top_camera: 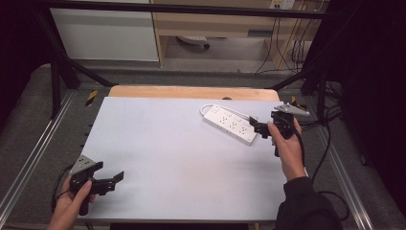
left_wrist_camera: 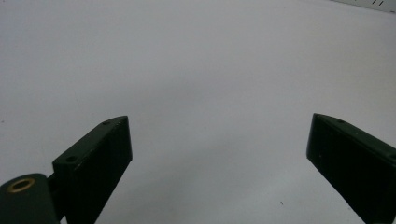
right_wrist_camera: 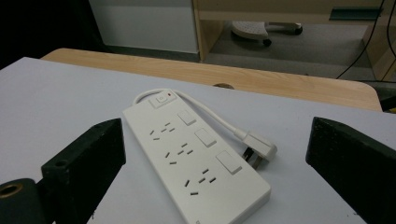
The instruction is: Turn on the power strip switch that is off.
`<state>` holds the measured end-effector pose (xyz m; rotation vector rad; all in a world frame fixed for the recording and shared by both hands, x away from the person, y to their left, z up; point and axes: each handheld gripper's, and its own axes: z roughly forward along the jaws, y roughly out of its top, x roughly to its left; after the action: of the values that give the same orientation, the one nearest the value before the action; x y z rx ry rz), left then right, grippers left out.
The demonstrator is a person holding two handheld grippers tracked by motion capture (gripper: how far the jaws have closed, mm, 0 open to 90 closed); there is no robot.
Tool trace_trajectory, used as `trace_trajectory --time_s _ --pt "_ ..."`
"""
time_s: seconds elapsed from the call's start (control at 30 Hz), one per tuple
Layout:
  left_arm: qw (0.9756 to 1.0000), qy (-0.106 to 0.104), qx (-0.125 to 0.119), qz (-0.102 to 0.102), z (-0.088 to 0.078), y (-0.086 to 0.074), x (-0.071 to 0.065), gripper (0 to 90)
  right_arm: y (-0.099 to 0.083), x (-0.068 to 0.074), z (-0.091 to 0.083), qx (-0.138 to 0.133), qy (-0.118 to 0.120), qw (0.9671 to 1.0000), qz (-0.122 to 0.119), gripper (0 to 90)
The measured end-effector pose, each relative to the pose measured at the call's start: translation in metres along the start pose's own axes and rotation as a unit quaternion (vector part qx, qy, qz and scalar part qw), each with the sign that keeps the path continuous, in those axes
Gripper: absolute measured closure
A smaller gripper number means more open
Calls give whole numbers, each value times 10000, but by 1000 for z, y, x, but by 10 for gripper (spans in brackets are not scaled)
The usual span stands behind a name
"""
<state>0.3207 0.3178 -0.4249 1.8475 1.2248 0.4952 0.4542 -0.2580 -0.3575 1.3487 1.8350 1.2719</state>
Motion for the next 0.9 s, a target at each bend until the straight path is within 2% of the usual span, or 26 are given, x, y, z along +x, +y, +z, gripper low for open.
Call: trace_trajectory --time_s 0.17,0.43,0.63,0.9 --pt "10000 3 1 2 0 0 0 68 -11 1 -23 -182 -1 9998 -39 57" --pt "10000 17 8 6 0 0 0 67 -38 5 -50 -451 -72 9985 -290 54" --pt "10000 23 9 3 0 -1 0 67 -58 11 -59 -443 -13 9984 -348 53" --pt "10000 21 9 -2 0 -1 1 67 -81 21 -59 -291 80 9984 -473 47"
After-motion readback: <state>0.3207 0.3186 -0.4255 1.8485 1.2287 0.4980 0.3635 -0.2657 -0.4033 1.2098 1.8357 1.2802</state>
